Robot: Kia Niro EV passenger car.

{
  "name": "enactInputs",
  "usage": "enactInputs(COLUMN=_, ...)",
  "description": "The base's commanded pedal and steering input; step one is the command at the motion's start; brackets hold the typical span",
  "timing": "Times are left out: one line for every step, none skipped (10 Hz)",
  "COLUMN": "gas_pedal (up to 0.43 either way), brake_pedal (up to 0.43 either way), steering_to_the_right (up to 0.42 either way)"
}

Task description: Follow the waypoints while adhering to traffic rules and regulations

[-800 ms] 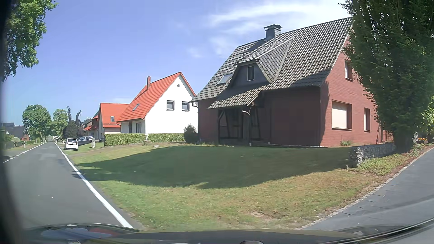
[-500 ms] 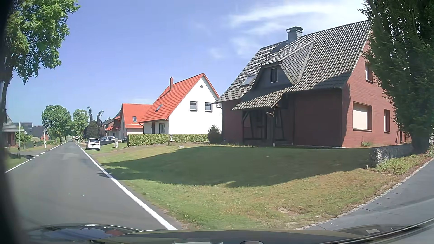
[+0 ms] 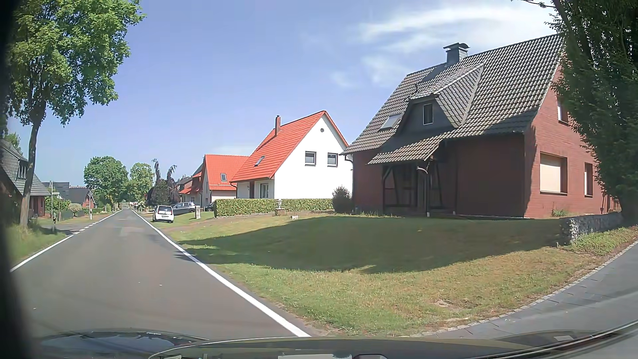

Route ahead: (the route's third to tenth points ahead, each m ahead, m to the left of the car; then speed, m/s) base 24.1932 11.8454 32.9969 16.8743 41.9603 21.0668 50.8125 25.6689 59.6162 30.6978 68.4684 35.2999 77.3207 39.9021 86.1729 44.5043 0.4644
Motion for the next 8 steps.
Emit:
enactInputs(gas_pedal=0.118, brake_pedal=0.000, steering_to_the_right=0.288)
enactInputs(gas_pedal=0.150, brake_pedal=0.000, steering_to_the_right=0.198)
enactInputs(gas_pedal=0.189, brake_pedal=0.000, steering_to_the_right=0.103)
enactInputs(gas_pedal=0.240, brake_pedal=0.000, steering_to_the_right=-0.009)
enactInputs(gas_pedal=0.280, brake_pedal=0.000, steering_to_the_right=-0.071)
enactInputs(gas_pedal=0.319, brake_pedal=0.000, steering_to_the_right=-0.162)
enactInputs(gas_pedal=0.339, brake_pedal=0.000, steering_to_the_right=-0.256)
enactInputs(gas_pedal=0.350, brake_pedal=0.000, steering_to_the_right=-0.319)
